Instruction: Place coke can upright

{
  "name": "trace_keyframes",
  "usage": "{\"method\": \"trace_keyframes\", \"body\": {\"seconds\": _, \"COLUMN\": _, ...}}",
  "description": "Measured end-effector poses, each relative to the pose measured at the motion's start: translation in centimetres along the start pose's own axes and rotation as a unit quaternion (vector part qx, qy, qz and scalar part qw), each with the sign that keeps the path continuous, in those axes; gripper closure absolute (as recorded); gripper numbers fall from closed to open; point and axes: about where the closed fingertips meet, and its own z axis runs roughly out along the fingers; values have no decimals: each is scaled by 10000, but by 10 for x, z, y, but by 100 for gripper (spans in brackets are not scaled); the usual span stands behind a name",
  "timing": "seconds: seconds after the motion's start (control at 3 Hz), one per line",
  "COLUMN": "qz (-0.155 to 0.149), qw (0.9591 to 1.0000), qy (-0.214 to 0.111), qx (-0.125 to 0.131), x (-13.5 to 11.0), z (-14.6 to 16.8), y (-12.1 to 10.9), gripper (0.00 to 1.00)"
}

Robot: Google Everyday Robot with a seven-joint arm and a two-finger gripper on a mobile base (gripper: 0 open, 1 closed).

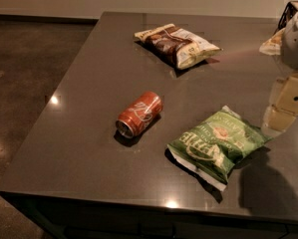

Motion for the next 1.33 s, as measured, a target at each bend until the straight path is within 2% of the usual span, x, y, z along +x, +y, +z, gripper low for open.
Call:
{"method": "trace_keyframes", "body": {"seconds": 0.33, "qz": 0, "qw": 10000, "qy": 0, "qx": 1, "x": 0, "z": 0, "y": 0, "gripper": 0}}
{"method": "trace_keyframes", "body": {"seconds": 0.67, "qz": -409, "qw": 9991, "qy": -77, "qx": -2, "x": -20, "z": 6, "y": -4, "gripper": 0}}
{"method": "trace_keyframes", "body": {"seconds": 1.0, "qz": -1209, "qw": 9923, "qy": -243, "qx": -112, "x": -63, "z": 25, "y": -4, "gripper": 0}}
{"method": "trace_keyframes", "body": {"seconds": 1.33, "qz": -2139, "qw": 9757, "qy": -413, "qx": -242, "x": -114, "z": 45, "y": 0, "gripper": 0}}
